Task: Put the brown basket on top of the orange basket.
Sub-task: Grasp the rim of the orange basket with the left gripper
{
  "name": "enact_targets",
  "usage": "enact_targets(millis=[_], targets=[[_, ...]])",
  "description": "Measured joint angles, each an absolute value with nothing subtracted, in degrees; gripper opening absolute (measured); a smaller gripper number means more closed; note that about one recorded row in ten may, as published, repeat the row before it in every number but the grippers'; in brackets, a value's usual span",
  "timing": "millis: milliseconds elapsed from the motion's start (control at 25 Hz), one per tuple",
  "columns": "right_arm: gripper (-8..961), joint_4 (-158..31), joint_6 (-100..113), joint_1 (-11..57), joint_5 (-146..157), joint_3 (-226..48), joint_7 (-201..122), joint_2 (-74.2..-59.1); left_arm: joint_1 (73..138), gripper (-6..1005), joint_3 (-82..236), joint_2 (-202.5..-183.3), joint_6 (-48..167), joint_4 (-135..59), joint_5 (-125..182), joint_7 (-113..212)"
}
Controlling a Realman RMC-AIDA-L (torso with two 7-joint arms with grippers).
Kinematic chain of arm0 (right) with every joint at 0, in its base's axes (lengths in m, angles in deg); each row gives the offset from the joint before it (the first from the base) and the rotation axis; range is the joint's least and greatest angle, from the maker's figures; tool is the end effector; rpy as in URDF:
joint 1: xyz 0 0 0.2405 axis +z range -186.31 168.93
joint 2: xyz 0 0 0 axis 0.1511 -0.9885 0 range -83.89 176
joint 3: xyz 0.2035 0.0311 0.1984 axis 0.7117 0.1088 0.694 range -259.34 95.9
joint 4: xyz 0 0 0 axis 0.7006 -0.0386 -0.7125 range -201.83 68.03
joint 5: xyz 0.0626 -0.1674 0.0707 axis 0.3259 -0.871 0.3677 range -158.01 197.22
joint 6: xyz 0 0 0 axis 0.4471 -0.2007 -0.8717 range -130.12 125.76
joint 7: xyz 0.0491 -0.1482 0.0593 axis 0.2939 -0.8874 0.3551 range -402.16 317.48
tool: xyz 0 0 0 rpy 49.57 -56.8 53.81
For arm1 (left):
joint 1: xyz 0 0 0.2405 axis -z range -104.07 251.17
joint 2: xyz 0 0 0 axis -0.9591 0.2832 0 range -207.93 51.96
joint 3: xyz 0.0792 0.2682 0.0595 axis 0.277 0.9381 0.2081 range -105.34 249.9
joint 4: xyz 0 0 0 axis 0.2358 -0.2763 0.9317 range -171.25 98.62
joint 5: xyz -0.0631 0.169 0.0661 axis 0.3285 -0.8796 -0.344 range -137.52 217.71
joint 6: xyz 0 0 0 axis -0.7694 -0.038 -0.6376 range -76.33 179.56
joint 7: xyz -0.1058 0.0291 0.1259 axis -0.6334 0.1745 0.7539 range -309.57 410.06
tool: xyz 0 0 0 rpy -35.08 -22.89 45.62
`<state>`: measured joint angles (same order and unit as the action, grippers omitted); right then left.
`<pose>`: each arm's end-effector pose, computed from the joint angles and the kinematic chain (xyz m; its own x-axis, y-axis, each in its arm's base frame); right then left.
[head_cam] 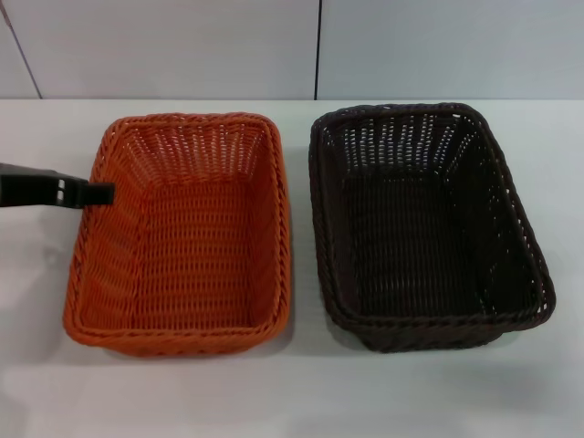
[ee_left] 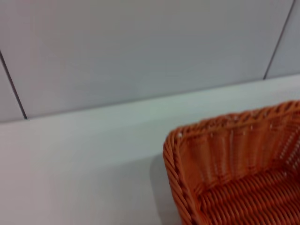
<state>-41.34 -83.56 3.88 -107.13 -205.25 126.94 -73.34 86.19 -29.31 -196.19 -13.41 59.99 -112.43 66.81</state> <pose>0.3289 0.3043 0.0330 0.7389 0.3361 -0.5840 -0.6575 0.1699 -0.7341 -0.2677 0.3513 0.0444 0.6328 0.6846 0.3617 0.6756 -0.2599 -0.6900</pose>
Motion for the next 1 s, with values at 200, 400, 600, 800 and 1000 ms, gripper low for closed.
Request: enact_targets(millis=[200,400,600,800,1000], targets=[[702,-41.16,-83.91,3.89,-107.36,-205.40,126.94,-73.27,89.07,810,-28.17,-196.17,-11.95,52.91,-113.38,66.10],[702,-41.49,-83.62,4.17,-107.54,-205.92,126.94,-73.20,90.72,810,-28.14,-196.16,-11.42,49.39,-113.85,66.04],[702,-41.46,-83.40,4.23,-107.58,-205.93,126.94,-73.20,92.25,811,-27.97,-196.15,-11.93,47.18,-115.43,66.02],[702,-41.27,-83.37,4.22,-107.58,-206.24,126.94,-73.29,93.28,811,-28.02,-196.07,-13.06,46.42,-117.24,65.33],[702,-41.14,-83.30,3.95,-107.55,-206.82,126.94,-73.44,94.19,785,-28.32,-196.03,-13.29,45.04,-117.85,65.68]])
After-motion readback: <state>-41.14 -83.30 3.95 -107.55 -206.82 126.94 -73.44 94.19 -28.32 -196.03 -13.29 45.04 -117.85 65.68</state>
